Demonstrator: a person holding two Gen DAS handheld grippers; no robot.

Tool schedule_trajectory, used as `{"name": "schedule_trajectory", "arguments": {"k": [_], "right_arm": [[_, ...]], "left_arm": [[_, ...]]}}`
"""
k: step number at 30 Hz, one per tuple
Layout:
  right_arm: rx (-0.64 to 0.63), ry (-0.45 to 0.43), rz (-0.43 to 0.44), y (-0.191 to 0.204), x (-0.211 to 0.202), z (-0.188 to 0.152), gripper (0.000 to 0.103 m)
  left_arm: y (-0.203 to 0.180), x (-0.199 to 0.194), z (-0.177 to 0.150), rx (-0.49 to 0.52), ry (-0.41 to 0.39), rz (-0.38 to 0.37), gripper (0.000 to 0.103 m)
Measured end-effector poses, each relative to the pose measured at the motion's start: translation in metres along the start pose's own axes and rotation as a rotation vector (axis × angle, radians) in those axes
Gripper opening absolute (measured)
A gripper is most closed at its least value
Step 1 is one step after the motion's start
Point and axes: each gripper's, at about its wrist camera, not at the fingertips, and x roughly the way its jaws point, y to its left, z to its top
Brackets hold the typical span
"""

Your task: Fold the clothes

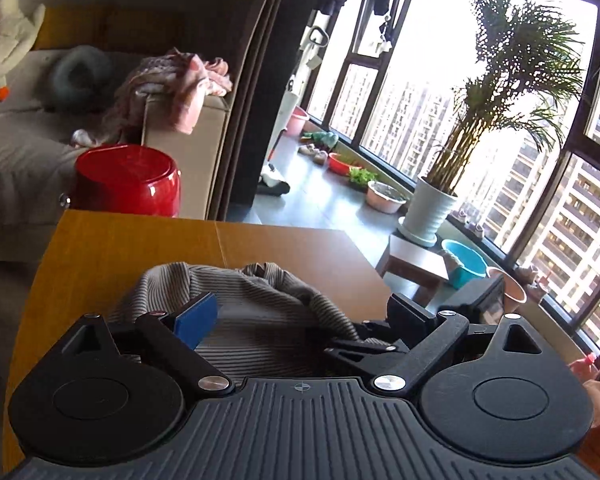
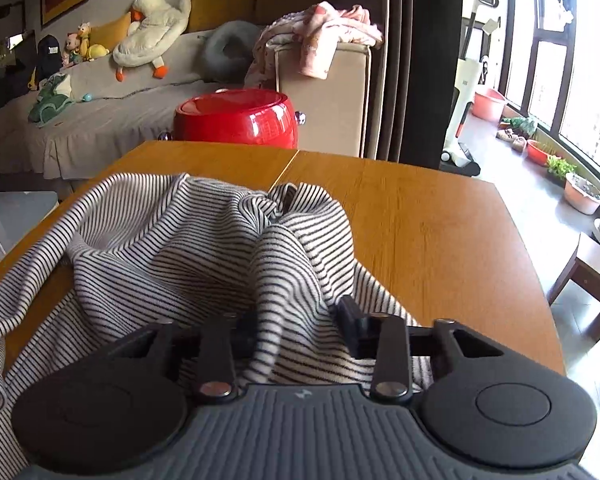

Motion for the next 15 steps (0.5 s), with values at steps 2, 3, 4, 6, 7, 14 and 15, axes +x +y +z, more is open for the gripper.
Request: {"name": "schedule_trajectory", "arguments": {"k": [2, 3, 4, 6, 7, 14, 15], "right_arm": [[-0.020, -0.021, -0.003, -0.007, -0.015, 0.009, 0.018], [-0.034, -0.035, -0.009, -0.009, -0.022, 0.014, 0.016], [-0.044, -0.049, -0.013, -0.011, -0.029, 0.021, 0.016], [-0.059, -0.076, -0.015, -0.017, -0.041, 0.035, 0.014], [-0.062, -0.086, -0.011, -0.020, -0.046, 0.041, 0.014], [-0.245, -0.071, -0.076, -0.031, -0.034, 0.049, 0.014], [-0.313, -0.066, -0.162, -0.037, -0.025, 0.046, 0.014]], "left_arm": [[0.004, 0.012, -0.004, -0.017, 0.005, -0.020, 0.096], [0.008, 0.019, -0.009, -0.036, 0.011, -0.037, 0.096], [0.013, 0.028, -0.016, -0.063, 0.020, -0.059, 0.096], [0.023, 0.049, -0.033, -0.099, 0.064, -0.084, 0.096], [0.027, 0.061, -0.041, -0.115, 0.089, -0.094, 0.096], [0.033, 0.104, -0.089, -0.006, 0.128, 0.035, 0.094], [0.027, 0.103, -0.091, 0.032, 0.127, 0.056, 0.094]]}}
